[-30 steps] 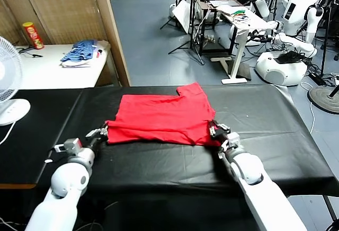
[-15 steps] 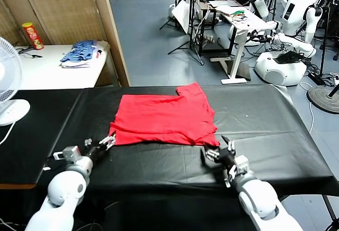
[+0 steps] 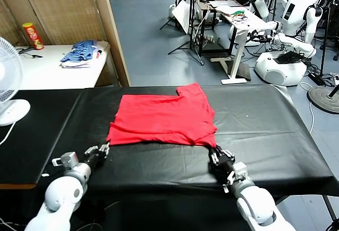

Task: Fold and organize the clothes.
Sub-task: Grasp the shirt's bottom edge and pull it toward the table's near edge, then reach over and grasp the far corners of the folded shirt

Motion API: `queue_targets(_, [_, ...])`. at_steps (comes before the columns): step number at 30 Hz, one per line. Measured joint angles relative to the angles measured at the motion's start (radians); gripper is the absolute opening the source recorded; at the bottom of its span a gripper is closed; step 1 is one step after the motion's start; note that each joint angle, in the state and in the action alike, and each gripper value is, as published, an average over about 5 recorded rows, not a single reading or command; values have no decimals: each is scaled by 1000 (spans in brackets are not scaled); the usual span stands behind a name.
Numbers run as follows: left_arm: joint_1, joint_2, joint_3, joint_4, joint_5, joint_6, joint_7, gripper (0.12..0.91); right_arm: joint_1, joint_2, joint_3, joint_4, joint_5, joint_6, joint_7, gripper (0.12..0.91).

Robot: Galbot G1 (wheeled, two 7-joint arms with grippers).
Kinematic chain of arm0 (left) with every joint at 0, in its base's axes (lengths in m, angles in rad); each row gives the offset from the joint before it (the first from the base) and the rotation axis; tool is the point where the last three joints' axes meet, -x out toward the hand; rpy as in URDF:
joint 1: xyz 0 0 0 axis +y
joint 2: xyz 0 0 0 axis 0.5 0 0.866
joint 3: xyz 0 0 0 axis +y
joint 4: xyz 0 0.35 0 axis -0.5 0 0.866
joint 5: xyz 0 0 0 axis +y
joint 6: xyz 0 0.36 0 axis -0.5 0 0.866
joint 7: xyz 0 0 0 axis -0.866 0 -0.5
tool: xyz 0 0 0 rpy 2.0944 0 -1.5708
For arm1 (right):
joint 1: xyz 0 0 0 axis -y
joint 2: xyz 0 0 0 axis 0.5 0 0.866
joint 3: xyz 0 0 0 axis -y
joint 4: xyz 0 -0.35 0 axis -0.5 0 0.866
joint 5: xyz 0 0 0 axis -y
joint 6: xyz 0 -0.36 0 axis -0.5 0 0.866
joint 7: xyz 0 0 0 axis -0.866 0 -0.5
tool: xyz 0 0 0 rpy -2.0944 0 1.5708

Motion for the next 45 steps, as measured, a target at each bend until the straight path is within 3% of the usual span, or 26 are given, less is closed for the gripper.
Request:
queue_targets(5, [25,22,-1,-35,115,-15,6,126,-24,-36,12,48,61,-47,13,123])
queue_targets(10, [61,49,-7,-84,164,-2,4,126,-64,-86,30,100,103,-91,14,123])
queue_targets(18, [173,67,-30,-233,168,62,-2,126,-161,-158,56,153,101,-108,10,123])
queue_targets(24, [267,58,-48,-330,168,105,-15,126,-205,-177,68,182,102,-131,21,123])
queue_targets(27, [300,54,-56,-356,155,123,-22,128,-225,-179,77,200,101,-144,23,164])
queue_targets(30, [322,47,-63,-380,133,143,-22,191,-252,-183,95,225,106,-155,26,296])
queue_targets(38, [383,37,-98,-461,127,191,-31,622,-313,-199,183,326,187,-172,29,721])
queue_targets(41, [389,54,-117,-487,112,192,-36,750,-271,-196,200,324,215,-154,30,783])
queue_targets(45, [344,80,-121,-482,42,164,-74,794,-130,-190,172,252,218,-124,27,797])
